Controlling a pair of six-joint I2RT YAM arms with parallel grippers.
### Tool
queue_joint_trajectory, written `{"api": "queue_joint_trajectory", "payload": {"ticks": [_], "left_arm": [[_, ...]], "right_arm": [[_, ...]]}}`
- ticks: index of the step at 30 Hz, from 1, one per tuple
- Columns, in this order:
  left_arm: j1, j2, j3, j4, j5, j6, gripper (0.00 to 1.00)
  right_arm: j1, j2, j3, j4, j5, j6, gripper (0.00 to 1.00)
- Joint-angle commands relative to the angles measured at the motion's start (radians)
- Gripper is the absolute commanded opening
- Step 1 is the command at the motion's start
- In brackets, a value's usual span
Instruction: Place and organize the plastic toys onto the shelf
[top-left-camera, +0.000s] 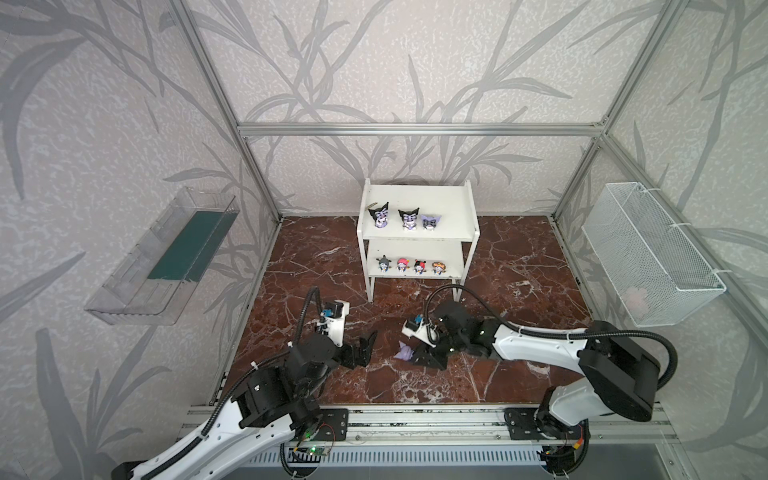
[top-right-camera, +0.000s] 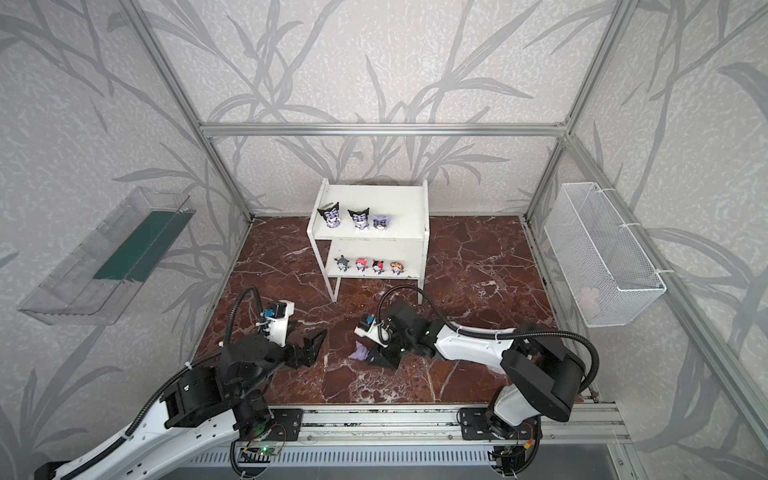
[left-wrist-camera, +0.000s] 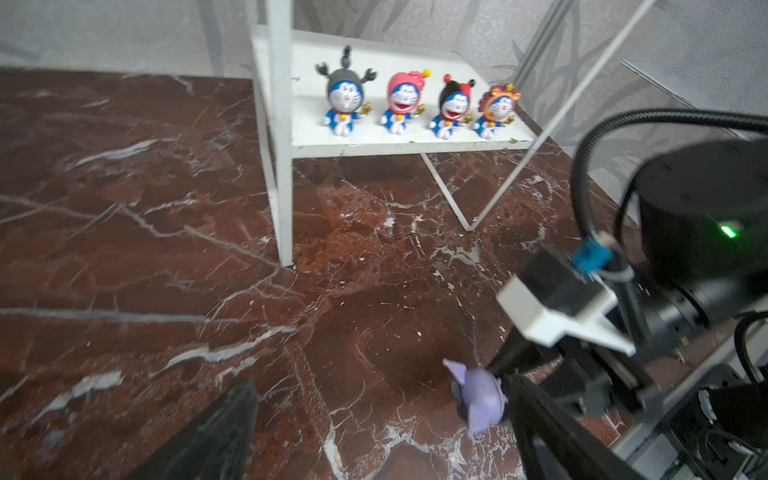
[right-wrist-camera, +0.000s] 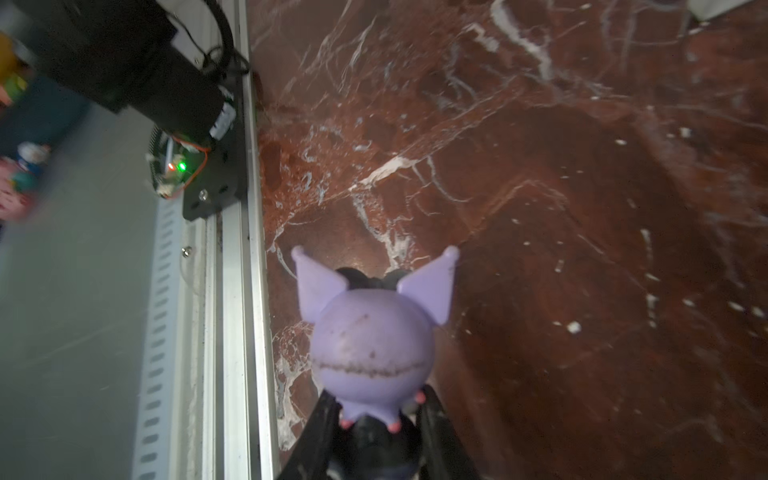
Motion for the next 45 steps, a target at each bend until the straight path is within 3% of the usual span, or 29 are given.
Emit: {"api": "queue_joint_trajectory", "payload": {"ticks": [1, 4, 7, 13, 17, 21, 27, 29, 31, 32, 38, 45], "left_arm": [[0.001, 0.074, 0.003, 0.152, 0.173, 0.203, 0.95], [0.001, 0.147, 0.043, 0.153, 0.292, 0.34, 0.94], [-0.001, 0.204, 0.113, 0.051, 0.415, 0.482, 0.96], [-0.001, 0.232, 0.186, -0.191, 0.541, 0.752, 1.0], [-0.001, 0.194, 0.158, -0.241, 0.644, 0.87, 1.0], [-0.003, 0.158, 0.133, -0.197, 0.701, 0.943, 0.96], [-0.002, 0.166, 0.157, -0.189, 0.709, 1.075, 0.92], [-0.002, 0.18, 0.163, -0.183, 0.733, 1.114, 0.8], [-0.002, 0.189, 0.16, -0.161, 0.749, 1.137, 0.4], [-0.003, 0.188, 0.154, -0.143, 0.754, 1.145, 0.27], [-0.007, 0.15, 0.131, -0.042, 0.787, 1.148, 0.27], [-0.01, 0.196, 0.145, -0.046, 0.834, 1.162, 0.31]], "right_arm": [[-0.012, 0.016, -0.028, 0.055, -0.428, 0.067, 0.13], [-0.014, 0.014, -0.098, 0.291, -0.515, 0.227, 0.13], [-0.018, -0.021, -0.153, 0.405, -0.553, 0.297, 0.12], [-0.031, -0.08, -0.187, 0.449, -0.622, 0.301, 0.12], [-0.031, -0.107, -0.201, 0.52, -0.672, 0.304, 0.12], [-0.016, -0.13, -0.186, 0.521, -0.719, 0.284, 0.13], [0.022, -0.136, -0.103, 0.272, -0.747, 0.111, 0.15], [0.031, -0.13, -0.083, 0.243, -0.753, 0.1, 0.15], [0.037, -0.126, -0.069, 0.222, -0.762, 0.087, 0.14], [0.038, -0.126, -0.057, 0.191, -0.764, 0.068, 0.14], [0.041, -0.107, -0.038, 0.129, -0.762, 0.028, 0.14], [0.045, -0.103, -0.031, 0.117, -0.77, 0.024, 0.14]]}}
